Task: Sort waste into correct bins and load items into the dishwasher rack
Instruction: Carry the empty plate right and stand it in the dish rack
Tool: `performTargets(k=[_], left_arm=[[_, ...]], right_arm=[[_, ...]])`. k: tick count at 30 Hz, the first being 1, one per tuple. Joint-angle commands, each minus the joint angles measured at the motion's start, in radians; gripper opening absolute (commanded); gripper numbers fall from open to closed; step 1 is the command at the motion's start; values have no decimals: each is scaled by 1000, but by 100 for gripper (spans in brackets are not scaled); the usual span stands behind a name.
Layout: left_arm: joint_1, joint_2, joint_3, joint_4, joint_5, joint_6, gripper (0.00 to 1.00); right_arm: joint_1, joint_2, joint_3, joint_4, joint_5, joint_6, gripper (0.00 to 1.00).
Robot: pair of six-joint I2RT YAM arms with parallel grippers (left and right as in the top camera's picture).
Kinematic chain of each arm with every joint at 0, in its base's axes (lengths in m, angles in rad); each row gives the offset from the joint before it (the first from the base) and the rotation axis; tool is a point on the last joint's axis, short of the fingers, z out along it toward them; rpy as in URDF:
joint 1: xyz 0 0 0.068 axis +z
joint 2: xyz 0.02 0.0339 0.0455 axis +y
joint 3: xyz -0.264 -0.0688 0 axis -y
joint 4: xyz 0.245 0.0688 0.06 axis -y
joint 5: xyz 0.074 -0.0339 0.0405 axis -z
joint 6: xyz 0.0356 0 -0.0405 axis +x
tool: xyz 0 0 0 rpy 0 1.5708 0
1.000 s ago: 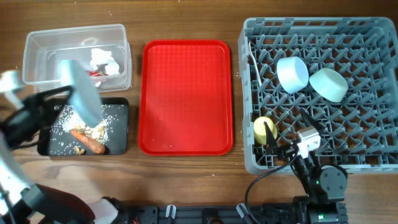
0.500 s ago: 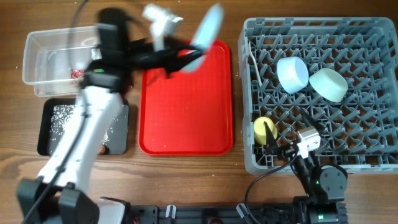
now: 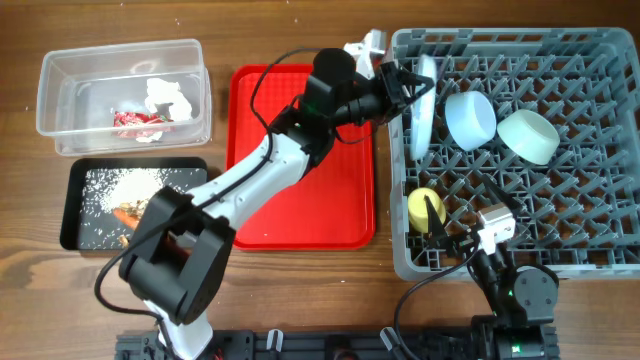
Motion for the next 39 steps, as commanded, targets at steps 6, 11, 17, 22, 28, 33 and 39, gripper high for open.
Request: performTargets(k=[6, 11, 17, 22, 28, 33, 39], left_arm=[[12, -10, 0, -13, 23, -81, 100], [27, -26, 0, -14, 125, 250, 99], [56, -190, 0, -234, 165, 564, 99], [142, -413, 0, -593, 100, 909, 100], [357, -647, 0, -798, 73, 1045, 100], [529, -805, -3, -1065, -40, 1067, 100], [553, -1038, -221, -922, -430, 1066, 100]], right_arm=[[-5, -7, -2, 5, -19, -5, 100], [-5, -7, -2, 5, -19, -5, 100], [-5, -7, -2, 5, -19, -5, 100], [-5, -7, -2, 5, -19, -5, 100], [-5, -7, -2, 5, -19, -5, 100], [-5, -7, -2, 5, -19, -5, 100], [-5, -7, -2, 5, -19, -5, 100]])
